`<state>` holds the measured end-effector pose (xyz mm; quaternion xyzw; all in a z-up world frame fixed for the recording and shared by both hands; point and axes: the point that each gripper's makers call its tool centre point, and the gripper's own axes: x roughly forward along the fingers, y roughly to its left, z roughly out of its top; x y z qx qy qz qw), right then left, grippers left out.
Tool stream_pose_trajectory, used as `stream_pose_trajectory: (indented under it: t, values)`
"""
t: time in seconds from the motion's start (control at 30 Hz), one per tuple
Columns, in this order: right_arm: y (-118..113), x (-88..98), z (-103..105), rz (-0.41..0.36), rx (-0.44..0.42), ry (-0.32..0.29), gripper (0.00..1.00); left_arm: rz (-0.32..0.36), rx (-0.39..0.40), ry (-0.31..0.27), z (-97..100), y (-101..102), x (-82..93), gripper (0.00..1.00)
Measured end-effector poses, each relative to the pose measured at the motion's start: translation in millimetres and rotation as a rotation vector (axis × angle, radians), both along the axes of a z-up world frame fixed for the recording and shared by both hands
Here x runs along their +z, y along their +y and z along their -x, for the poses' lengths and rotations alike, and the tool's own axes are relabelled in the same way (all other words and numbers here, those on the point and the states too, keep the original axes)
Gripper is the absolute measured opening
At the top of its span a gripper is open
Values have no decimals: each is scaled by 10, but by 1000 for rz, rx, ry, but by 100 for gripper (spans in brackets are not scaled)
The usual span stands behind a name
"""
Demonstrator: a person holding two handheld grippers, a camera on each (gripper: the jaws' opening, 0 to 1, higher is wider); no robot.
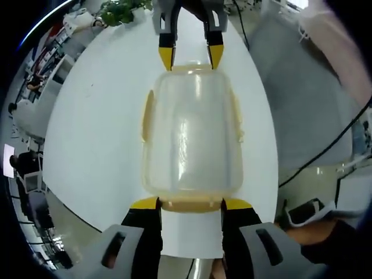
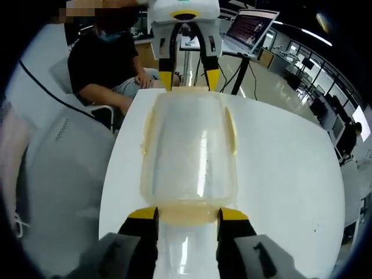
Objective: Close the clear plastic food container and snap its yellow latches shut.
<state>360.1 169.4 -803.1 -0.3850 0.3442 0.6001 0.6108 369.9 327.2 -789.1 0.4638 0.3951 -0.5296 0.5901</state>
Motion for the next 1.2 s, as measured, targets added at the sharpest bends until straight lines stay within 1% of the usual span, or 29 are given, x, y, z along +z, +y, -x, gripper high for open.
stream_pose_trajectory:
  t: [0.17, 0.37, 0.6, 0.77, 0.97, 1.2]
  values:
    - [-136, -10, 11, 7, 3, 11, 37, 12, -3, 10, 17, -129, -16, 37]
    - [-275, -39, 5, 16, -8, 12, 37, 24, -11, 10, -8, -277, -20, 37]
    - [-471, -78, 9, 40, -7, 23, 37, 42, -10, 25, 4, -467, -77, 37]
    - [-607, -103, -14, 63, -10, 21, 37, 71, -19, 11, -16, -601, -78, 37]
    - [-708, -103, -18, 72, -14, 23, 37, 78, -22, 15, -36, -694, -109, 37]
    - [-866, -134, -28, 93, -21, 30, 37, 91, -33, 8, -47, -861, -129, 37]
